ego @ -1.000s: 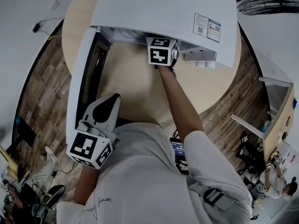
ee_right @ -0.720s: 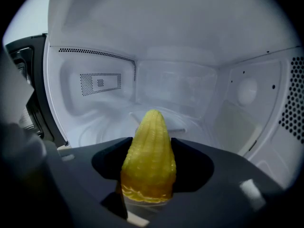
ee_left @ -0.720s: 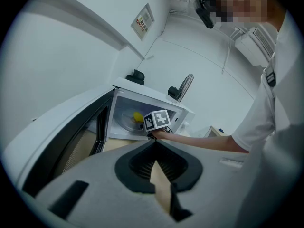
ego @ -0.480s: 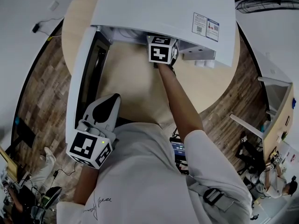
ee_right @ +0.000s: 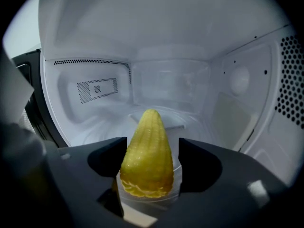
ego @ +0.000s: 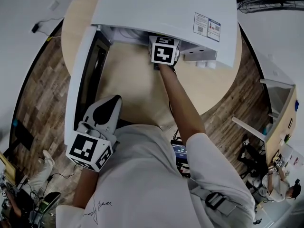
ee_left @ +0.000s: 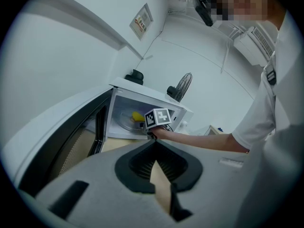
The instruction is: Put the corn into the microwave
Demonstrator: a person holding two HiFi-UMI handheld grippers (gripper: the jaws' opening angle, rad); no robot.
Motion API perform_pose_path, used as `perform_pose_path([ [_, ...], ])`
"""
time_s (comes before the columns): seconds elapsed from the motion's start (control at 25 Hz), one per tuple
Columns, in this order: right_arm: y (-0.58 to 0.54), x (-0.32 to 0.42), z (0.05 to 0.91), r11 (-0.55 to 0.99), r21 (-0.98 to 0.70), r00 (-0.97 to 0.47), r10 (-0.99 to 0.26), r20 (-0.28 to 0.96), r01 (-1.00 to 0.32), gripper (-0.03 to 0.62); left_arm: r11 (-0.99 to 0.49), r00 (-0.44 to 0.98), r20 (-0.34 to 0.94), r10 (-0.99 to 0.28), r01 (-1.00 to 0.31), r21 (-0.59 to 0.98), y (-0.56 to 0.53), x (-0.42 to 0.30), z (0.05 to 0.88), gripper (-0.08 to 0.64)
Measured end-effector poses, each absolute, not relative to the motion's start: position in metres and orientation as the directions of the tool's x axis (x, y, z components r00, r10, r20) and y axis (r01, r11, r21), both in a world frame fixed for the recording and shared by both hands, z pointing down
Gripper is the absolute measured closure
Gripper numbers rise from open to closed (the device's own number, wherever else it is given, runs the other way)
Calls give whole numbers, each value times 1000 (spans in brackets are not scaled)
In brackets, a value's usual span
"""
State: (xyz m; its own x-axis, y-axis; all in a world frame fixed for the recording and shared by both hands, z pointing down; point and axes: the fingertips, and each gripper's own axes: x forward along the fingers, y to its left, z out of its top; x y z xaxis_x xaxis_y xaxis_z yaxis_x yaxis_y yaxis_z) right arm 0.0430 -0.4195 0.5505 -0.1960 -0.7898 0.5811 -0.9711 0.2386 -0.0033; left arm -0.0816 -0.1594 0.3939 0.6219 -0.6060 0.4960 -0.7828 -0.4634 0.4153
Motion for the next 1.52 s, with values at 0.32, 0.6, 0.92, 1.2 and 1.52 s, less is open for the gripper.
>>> perform_pose_path([
  [0.32, -415, 44, 543, 235, -35, -213, -795, 567, -971, 250, -473, 619, 497, -608, -785, 400, -156, -79, 392, 565],
  [0.6, -407, 44, 537, 244, -44, -226, -794, 564, -969, 250, -480, 625, 490, -608, -781, 400, -150, -76, 389, 565],
  [0.92, -398, 43, 531, 249, -55, -237, -798, 554, -967, 252, -483, 625, 483, -614, -781, 396, -145, -76, 388, 565],
  [1.2, -389, 45, 526, 244, -83, -248, -790, 560, -966, 264, -487, 623, 475, -621, -782, 390, -142, -75, 384, 565],
  [1.52, -374, 49, 512, 249, -94, -259, -799, 543, -964, 305, -487, 620, 460, -636, -785, 384, -138, -73, 380, 565],
])
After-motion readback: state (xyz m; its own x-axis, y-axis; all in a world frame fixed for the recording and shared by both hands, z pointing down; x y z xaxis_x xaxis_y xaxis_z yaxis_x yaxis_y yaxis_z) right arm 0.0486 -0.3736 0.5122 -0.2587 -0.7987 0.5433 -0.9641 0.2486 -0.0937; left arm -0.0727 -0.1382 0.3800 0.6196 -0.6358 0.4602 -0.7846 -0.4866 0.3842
